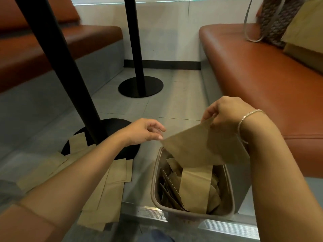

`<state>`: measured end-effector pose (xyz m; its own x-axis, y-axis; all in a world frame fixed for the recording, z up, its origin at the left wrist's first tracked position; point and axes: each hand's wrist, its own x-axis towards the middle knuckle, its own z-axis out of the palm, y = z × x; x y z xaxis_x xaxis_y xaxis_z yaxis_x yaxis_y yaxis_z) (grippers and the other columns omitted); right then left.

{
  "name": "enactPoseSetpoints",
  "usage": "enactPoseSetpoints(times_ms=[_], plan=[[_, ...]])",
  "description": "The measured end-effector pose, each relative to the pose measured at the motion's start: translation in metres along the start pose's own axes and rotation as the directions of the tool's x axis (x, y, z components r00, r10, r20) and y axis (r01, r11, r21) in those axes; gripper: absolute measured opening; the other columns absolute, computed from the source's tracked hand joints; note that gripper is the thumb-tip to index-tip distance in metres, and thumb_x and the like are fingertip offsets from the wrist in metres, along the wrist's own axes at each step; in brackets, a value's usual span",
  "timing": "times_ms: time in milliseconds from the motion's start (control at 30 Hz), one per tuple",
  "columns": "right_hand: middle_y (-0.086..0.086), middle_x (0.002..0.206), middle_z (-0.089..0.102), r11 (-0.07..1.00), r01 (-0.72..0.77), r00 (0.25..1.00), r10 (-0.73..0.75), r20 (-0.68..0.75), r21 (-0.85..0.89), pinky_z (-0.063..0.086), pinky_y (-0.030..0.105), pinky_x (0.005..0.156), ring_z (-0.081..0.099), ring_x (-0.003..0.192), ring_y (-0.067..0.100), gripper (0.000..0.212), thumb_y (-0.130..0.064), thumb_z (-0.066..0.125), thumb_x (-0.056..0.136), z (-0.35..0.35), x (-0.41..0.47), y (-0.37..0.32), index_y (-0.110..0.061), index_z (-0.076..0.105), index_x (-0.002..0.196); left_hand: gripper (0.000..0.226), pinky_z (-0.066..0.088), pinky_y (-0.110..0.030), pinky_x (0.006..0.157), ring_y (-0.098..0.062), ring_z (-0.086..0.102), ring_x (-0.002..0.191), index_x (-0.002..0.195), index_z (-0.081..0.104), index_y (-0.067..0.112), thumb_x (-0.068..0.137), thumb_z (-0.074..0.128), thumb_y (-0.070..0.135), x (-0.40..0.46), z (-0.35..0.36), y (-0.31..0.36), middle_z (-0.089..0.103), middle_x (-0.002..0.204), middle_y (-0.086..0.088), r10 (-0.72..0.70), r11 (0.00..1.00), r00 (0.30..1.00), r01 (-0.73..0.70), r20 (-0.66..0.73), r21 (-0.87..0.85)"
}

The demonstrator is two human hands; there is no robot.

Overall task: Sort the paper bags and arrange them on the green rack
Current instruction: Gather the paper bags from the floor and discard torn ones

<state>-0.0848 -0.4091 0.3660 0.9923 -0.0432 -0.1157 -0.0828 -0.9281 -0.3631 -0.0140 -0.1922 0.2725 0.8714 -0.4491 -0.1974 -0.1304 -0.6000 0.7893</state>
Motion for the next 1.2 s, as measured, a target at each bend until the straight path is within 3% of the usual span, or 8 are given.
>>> enactPoseSetpoints(times_ms=[133, 267, 400, 533, 767, 867, 1067, 1200], plan=[[-0.002, 0.093, 0.065, 0.975, 0.006, 0.982, 0.037, 0.185, -0.222, 0.048, 0.025, 0.068, 0.062, 0.089, 0.018, 0.026, -0.007, 0.062, 0.079, 0.005, -0.001, 0.001, -0.024, 0.074, 0.095, 0.021, 0.049, -0.023, 0.085, -0.009, 0.061, 0.095, 0.105, 0.06, 0.027, 0.086, 0.066, 0.019, 0.002, 0.003, -0.009, 0.065, 0.101, 0.004, -0.035, 0.999, 0.999, 0.035, -0.038, 0.007], [0.002, 0.121, 0.061, 0.889, 0.082, 0.917, 0.11, 0.384, -0.45, 0.049, 0.028, 0.089, 0.059, 0.109, 0.021, 0.037, -0.015, 0.066, 0.083, 0.05, 0.016, -0.005, -0.017, 0.064, 0.119, 0.021, 0.051, -0.025, 0.082, -0.012, 0.064, 0.094, 0.106, 0.06, 0.024, 0.086, 0.066, 0.02, -0.002, -0.003, -0.023, 0.066, 0.101, 0.001, -0.088, 0.996, 0.994, 0.087, -0.07, -0.017], [0.007, 0.122, 0.061, 0.906, 0.137, 0.877, 0.077, 0.473, -0.401, 0.045, 0.029, 0.081, 0.057, 0.109, 0.024, 0.046, -0.027, 0.068, 0.083, 0.093, 0.027, -0.022, -0.011, 0.058, 0.124, 0.025, 0.05, -0.023, 0.079, -0.015, 0.064, 0.096, 0.112, 0.059, 0.019, 0.088, 0.064, 0.019, -0.011, -0.014, -0.04, 0.066, 0.102, -0.001, -0.146, 0.989, 0.985, 0.143, -0.096, -0.032], [0.006, 0.127, 0.056, 0.946, 0.134, 0.938, -0.025, 0.345, -0.295, 0.045, 0.034, 0.091, 0.053, 0.115, 0.026, 0.048, -0.032, 0.063, 0.086, 0.114, 0.044, -0.062, -0.015, 0.052, 0.13, 0.024, 0.05, -0.025, 0.081, -0.014, 0.062, 0.095, 0.112, 0.058, 0.021, 0.089, 0.062, 0.02, -0.023, -0.031, -0.067, 0.064, 0.102, 0.002, -0.216, 0.976, 0.969, 0.215, -0.121, -0.026], [0.004, 0.117, 0.059, 0.96, 0.24, 0.932, -0.186, 0.311, -0.144, 0.042, 0.03, 0.072, 0.057, 0.105, 0.024, 0.043, -0.035, 0.066, 0.082, 0.183, 0.075, -0.155, -0.015, 0.056, 0.119, 0.029, 0.05, -0.028, 0.08, -0.015, 0.062, 0.094, 0.115, 0.058, 0.02, 0.087, 0.065, 0.026, -0.046, -0.068, -0.157, 0.064, 0.105, -0.001, -0.425, 0.901, 0.893, 0.433, -0.149, 0.022], [0.004, 0.11, 0.059, 0.973, 0.217, 0.911, -0.172, 0.375, -0.082, 0.042, 0.029, 0.07, 0.057, 0.098, 0.022, 0.039, -0.03, 0.064, 0.084, 0.243, 0.091, -0.179, -0.013, 0.057, 0.118, 0.03, 0.049, -0.03, 0.081, -0.017, 0.06, 0.096, 0.116, 0.056, 0.018, 0.089, 0.064, 0.028, -0.049, -0.079, -0.201, 0.061, 0.108, -0.002, -0.509, 0.853, 0.845, 0.52, -0.163, 0.032], [0.011, 0.122, 0.056, 0.994, 0.091, 0.882, -0.052, 0.468, -0.061, 0.047, 0.032, 0.084, 0.055, 0.111, 0.028, 0.035, -0.02, 0.059, 0.086, 0.37, 0.109, -0.18, -0.008, 0.056, 0.119, 0.034, 0.041, -0.022, 0.072, -0.02, 0.059, 0.096, 0.116, 0.058, 0.013, 0.088, 0.065, 0.029, -0.06, -0.081, -0.282, 0.059, 0.116, -0.008, -0.619, 0.762, 0.757, 0.643, -0.21, 0.073], [0.014, 0.127, 0.05, 0.996, -0.084, 0.913, 0.082, 0.4, -0.013, 0.046, 0.037, 0.096, 0.049, 0.118, 0.03, 0.046, -0.021, 0.057, 0.087, 0.417, 0.122, -0.176, -0.008, 0.043, 0.129, 0.031, 0.042, -0.021, 0.077, -0.023, 0.051, 0.116, 0.118, 0.055, 0.01, 0.091, 0.06, 0.025, -0.065, -0.063, -0.328, 0.054, 0.121, -0.008, -0.689, 0.688, 0.705, 0.709, -0.169, 0.153]])
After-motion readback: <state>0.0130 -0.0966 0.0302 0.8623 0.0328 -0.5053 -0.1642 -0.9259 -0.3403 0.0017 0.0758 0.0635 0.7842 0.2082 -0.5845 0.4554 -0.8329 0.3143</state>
